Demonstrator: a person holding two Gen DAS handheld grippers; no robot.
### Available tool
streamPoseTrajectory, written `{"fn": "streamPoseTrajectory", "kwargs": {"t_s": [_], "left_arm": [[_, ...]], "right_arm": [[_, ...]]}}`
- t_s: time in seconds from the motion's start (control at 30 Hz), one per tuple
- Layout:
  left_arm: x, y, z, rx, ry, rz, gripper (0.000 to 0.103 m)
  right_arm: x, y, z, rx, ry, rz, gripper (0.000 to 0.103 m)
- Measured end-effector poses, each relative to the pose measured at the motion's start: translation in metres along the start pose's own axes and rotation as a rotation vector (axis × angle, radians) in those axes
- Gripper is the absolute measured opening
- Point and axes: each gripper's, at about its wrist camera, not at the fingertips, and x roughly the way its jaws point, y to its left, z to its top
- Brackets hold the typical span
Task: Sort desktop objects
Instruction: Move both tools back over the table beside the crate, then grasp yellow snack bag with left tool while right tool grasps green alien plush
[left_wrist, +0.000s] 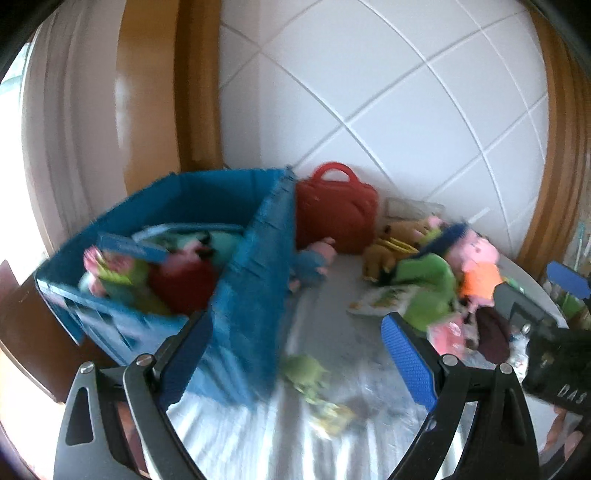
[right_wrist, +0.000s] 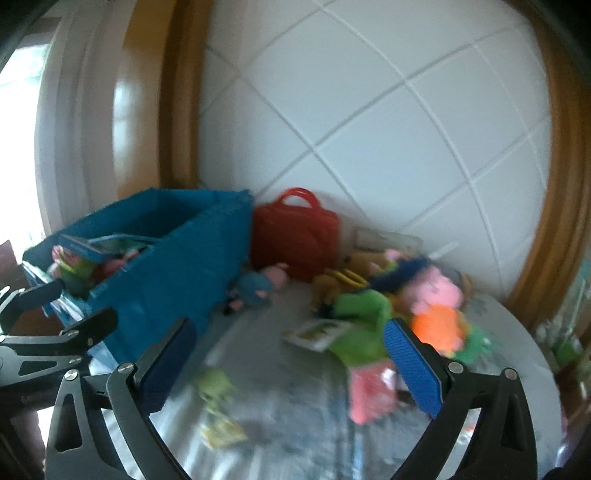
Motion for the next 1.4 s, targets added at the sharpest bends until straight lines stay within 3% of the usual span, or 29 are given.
{"fn": "streamPoseTrajectory", "kwargs": {"t_s": [0.27, 0.5, 0.73, 1.03, 1.1, 1.17, 1.4], "left_arm": [[0.006, -0.063, -0.049, 0.052, 0.121, 0.002, 0.094], [0.046, -0.075, -0.078, 0.077, 0.218, 0.009, 0.094], [0.102, -0.059, -0.109, 0.056, 0.333, 0.012, 0.094], [0.154, -0.042, -0.150, -0.052, 0.439, 0.098, 0.094], [0.163, -0.044, -0.157, -0.081, 0.454, 0.121, 0.094], [0.171, -0.048, -0.163, -0.118, 0.459, 0.158, 0.094], [0.200, -0.055, -0.194, -0.298, 0.462, 0.288, 0.094]], "right_arm": [[-0.015, -0.091, -0.050, 0.115, 0.077, -0.010, 0.103], [0.015, -0.107, -0.080, 0.159, 0.157, -0.006, 0.103], [0.082, -0.086, -0.097, 0.148, 0.255, 0.022, 0.103], [0.164, -0.053, -0.124, 0.082, 0.360, 0.164, 0.103], [0.177, -0.049, -0.126, 0.051, 0.371, 0.199, 0.099], [0.190, -0.053, -0.126, 0.031, 0.373, 0.231, 0.091], [0.223, -0.073, -0.128, -0.063, 0.349, 0.356, 0.090]]}}
